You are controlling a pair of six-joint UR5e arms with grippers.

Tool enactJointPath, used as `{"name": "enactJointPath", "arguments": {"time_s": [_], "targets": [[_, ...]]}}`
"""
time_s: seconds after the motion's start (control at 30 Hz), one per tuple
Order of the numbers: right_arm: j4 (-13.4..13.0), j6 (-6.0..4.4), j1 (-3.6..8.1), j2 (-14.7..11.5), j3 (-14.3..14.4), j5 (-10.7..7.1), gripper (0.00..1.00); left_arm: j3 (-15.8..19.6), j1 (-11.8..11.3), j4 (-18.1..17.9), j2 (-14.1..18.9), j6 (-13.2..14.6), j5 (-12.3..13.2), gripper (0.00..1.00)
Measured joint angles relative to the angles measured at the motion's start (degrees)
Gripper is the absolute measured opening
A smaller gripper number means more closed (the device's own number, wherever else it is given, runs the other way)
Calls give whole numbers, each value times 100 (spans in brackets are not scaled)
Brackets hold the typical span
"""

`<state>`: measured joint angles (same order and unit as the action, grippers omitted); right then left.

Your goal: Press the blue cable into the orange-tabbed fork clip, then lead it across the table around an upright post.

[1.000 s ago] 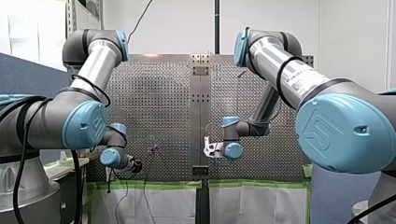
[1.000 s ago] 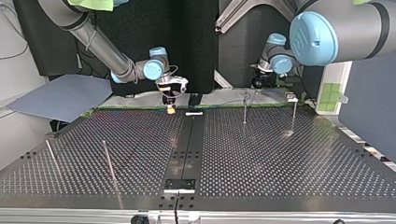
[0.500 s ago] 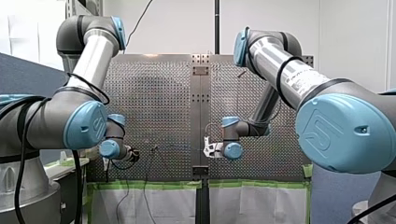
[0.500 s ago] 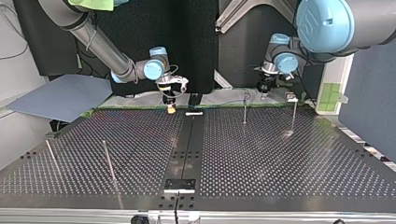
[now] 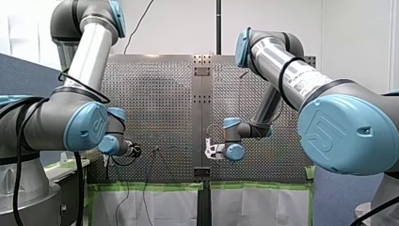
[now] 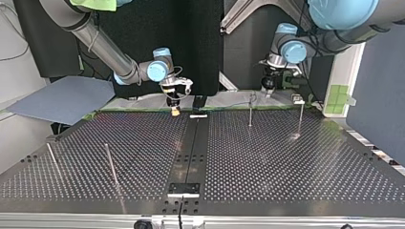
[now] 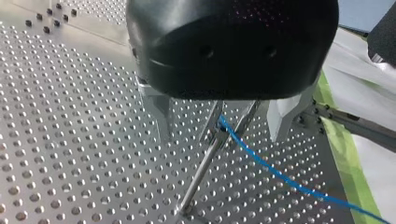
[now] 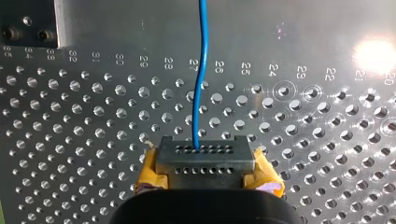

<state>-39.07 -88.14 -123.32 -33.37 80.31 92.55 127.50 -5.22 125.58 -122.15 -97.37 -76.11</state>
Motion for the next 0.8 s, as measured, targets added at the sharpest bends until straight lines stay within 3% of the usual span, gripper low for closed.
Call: {"name": "enactJointPath", "arguments": {"time_s": [0.33,0.53,0.8], "targets": [[11,3,0,7,1,-8,0,151,165,-170,57,176,-22,100],[12,1,0,8,2,-8,0,154,321,-429,57,99,-42,100],[12,-10,-1,13,0,-9,0,156,499,-531,43,166,-246,100]]}}
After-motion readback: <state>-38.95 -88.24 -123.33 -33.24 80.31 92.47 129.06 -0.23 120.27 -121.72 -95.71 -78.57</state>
